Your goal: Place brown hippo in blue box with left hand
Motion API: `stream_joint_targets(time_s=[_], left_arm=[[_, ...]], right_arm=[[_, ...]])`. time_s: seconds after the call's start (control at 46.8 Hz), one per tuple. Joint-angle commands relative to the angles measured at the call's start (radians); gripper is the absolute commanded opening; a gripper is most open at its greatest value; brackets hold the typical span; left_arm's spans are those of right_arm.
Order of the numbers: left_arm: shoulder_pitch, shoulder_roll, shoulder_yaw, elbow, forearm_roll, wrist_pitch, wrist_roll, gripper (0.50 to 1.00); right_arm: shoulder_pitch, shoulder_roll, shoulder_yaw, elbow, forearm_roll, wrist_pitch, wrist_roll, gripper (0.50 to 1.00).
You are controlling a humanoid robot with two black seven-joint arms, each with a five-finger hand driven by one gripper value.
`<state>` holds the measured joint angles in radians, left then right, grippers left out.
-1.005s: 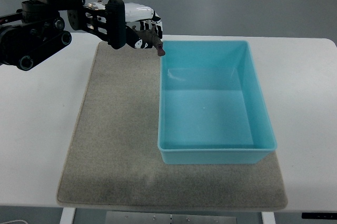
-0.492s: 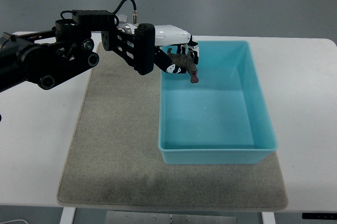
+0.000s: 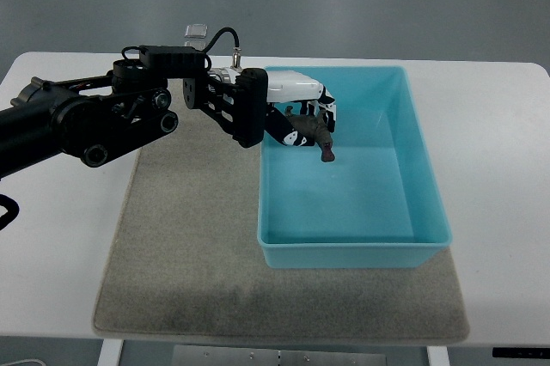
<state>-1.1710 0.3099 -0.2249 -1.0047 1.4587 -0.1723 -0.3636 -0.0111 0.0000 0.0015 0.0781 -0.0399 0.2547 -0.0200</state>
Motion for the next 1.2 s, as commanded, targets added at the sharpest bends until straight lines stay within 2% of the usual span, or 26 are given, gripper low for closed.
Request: stream_joint_targets(time_s=[0.0,0.193,0.342,0.385,0.406,0.471,0.556,0.663,0.856,0.941,1.176], left_arm=[[0.001,0.000,0.001,0.000,-0.003,0.014,0.000,0.500],[0.004,0.001,0.001,0.000,-0.003,0.014,0.000,0.520],[0.005,0.001,0.001,0.005,-0.004,0.014,0.000,0.662],[0.005,0.001,0.001,0.004,-0.004,0.014,0.000,0.666],[0.005,0.001,0.001,0.005,-0.004,0.014,0.000,0.683],[0.005,0.001,-0.001,0.005,-0.008,0.019,0.000,0.831],[0.005,0.001,-0.002,0.005,-0.015,0.022,0.000,0.932],[0.007,0.003,-0.001,0.006,-0.024,0.022,0.000,0.962],[0.004,0.003,-0.013,0.009,-0.055,0.028,0.000,0.964],[0.004,0.012,-0.014,0.020,-0.115,0.060,-0.006,0.994],[0.001,0.021,-0.016,0.141,-0.317,0.143,-0.008,0.996]], right_arm=[[0.000,0.000,0.000,0.000,0.000,0.000,0.000,0.936],[0.000,0.000,0.000,0.000,0.000,0.000,0.000,0.936],[0.000,0.000,0.000,0.000,0.000,0.000,0.000,0.936],[0.000,0.000,0.000,0.000,0.000,0.000,0.000,0.936],[0.000,0.000,0.000,0.000,0.000,0.000,0.000,0.936],[0.000,0.000,0.000,0.000,0.000,0.000,0.000,0.936],[0.000,0.000,0.000,0.000,0.000,0.000,0.000,0.936],[0.000,0.000,0.000,0.000,0.000,0.000,0.000,0.936],[0.000,0.000,0.000,0.000,0.000,0.000,0.000,0.936],[0.000,0.000,0.000,0.000,0.000,0.000,0.000,0.936],[0.000,0.000,0.000,0.000,0.000,0.000,0.000,0.936]])
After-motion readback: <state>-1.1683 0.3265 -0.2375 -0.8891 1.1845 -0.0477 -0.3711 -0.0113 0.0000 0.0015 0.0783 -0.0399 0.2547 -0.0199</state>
